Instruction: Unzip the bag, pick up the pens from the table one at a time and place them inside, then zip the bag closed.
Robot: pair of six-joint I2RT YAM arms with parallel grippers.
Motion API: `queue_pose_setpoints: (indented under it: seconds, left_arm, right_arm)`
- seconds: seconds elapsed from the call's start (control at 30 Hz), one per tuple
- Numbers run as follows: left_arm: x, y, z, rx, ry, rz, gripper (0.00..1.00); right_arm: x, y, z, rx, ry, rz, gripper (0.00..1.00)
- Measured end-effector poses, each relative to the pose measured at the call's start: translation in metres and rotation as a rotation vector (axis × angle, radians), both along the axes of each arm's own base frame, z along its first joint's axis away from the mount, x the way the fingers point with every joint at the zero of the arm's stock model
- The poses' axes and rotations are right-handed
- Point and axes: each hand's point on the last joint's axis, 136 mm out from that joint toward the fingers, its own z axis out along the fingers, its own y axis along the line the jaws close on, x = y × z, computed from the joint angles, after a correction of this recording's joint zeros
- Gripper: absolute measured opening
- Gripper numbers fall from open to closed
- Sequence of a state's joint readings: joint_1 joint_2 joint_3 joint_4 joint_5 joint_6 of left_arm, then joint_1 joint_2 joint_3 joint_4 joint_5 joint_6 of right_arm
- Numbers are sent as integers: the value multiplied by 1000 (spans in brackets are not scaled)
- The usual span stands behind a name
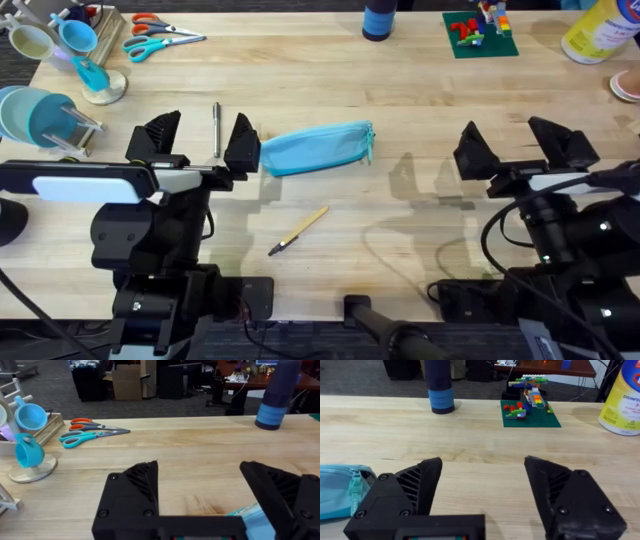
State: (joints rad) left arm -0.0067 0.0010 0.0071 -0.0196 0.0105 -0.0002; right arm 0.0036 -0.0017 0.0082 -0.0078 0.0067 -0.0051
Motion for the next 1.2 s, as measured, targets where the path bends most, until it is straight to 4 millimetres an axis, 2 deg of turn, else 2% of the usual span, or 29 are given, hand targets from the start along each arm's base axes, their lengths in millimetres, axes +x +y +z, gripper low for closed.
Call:
queue_pose_setpoints:
  seconds: [0.6, 0.77, 0.87, 1.0, 1.07, 1.2]
  left_arm:
    - [0, 0, 0, -8, -1, 0, 992]
    - [-2, 1, -5, -15, 58, 7, 993]
    - [-3, 1, 11, -16, 64, 8, 993]
    - [-2, 1, 51, -14, 37, 8, 993]
    - [1, 1, 68, -4, 38, 8, 993]
    - [11, 1, 88, 19, 102, 6, 991]
  right_arm:
    - [-1, -1, -2, -11, 13, -7, 995]
    - [-7, -4, -3, -18, 102, -21, 995]
    - [-11, -5, 11, -23, 159, -28, 996]
    - [-10, -5, 46, -24, 202, -27, 995]
    - [-5, -5, 65, -25, 225, -27, 995]
    - [11, -3, 103, -23, 260, -16, 995]
